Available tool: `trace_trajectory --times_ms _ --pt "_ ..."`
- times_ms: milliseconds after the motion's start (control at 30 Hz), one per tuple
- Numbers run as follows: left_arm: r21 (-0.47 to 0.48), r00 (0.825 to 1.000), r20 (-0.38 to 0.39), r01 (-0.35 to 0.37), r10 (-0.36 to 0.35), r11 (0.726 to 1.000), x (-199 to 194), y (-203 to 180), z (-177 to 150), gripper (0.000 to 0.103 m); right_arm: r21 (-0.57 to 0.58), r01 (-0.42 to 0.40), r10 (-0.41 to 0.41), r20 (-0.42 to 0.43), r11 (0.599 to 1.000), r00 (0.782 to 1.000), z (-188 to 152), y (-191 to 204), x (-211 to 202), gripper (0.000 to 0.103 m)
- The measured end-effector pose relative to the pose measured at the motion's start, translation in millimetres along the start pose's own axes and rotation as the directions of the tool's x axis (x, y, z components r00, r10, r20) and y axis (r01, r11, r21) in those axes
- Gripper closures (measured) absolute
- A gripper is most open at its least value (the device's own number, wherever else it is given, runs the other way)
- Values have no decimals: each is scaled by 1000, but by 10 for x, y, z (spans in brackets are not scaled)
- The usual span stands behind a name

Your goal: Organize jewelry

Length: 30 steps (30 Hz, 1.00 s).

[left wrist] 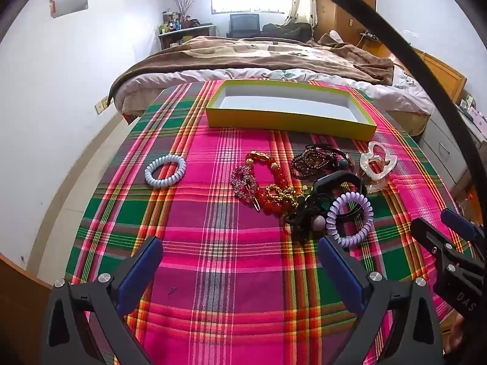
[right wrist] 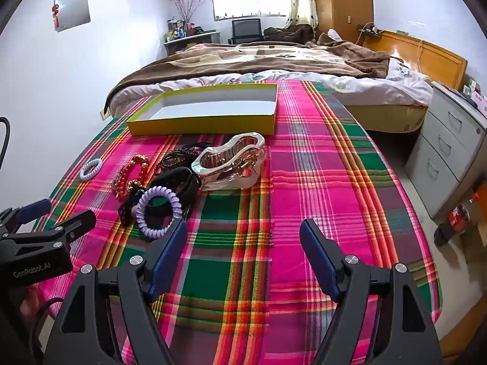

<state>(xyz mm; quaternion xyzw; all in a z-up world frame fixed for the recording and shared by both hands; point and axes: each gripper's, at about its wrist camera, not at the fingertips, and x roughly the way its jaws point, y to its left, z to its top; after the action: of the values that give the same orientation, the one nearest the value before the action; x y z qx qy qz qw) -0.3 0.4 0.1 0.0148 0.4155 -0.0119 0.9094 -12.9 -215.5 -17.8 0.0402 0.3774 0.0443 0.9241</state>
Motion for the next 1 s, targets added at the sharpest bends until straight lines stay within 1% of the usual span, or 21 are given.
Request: trace_trajectory --times_ms 167,233,300,333,400,467,500,567,667,1000 --pt "-5 1000 7 25 -25 1000 -7 63 -29 1 -4 7 -7 10 1000 1000 4 -3 44 27" --pt "-8 999 11 52 -52 999 -19 105 -59 1 -8 15 -15 9 1000 1000 -1 9 69 27" --pt "-8 998 2 65 -65 998 -19 147 -95 1 -7 25 -25 10 1000 1000 -10 25 46 27" --pt "-10 999 -15 47 -47 999 11 88 -47 1 -5 19 -19 13 1000 1000 -13 30 39 27" --pt "8 1000 -5 26 -26 1000 3 87 -62 1 6 9 -9 9 1000 1000 0 35 85 27" --pt "22 1000 2 21 -21 1000 -4 84 -71 1 4 5 -5 10 1000 1000 -10 54 87 27" --pt "25 1000 1 14 -14 1000 8 -11 -52 1 4 -1 1 11 1000 1000 -11 59 85 27" --pt "23 1000 5 22 -22 999 -7 -2 -52 1 7 -7 7 18 1000 1000 -10 55 81 27" --pt "33 1000 14 9 -9 999 -30 -12 -45 1 14 -8 8 34 1000 999 4 45 64 27" --pt "20 1000 17 7 -7 1000 -44 5 -37 1 21 -17 16 25 1000 1000 1 55 64 27"
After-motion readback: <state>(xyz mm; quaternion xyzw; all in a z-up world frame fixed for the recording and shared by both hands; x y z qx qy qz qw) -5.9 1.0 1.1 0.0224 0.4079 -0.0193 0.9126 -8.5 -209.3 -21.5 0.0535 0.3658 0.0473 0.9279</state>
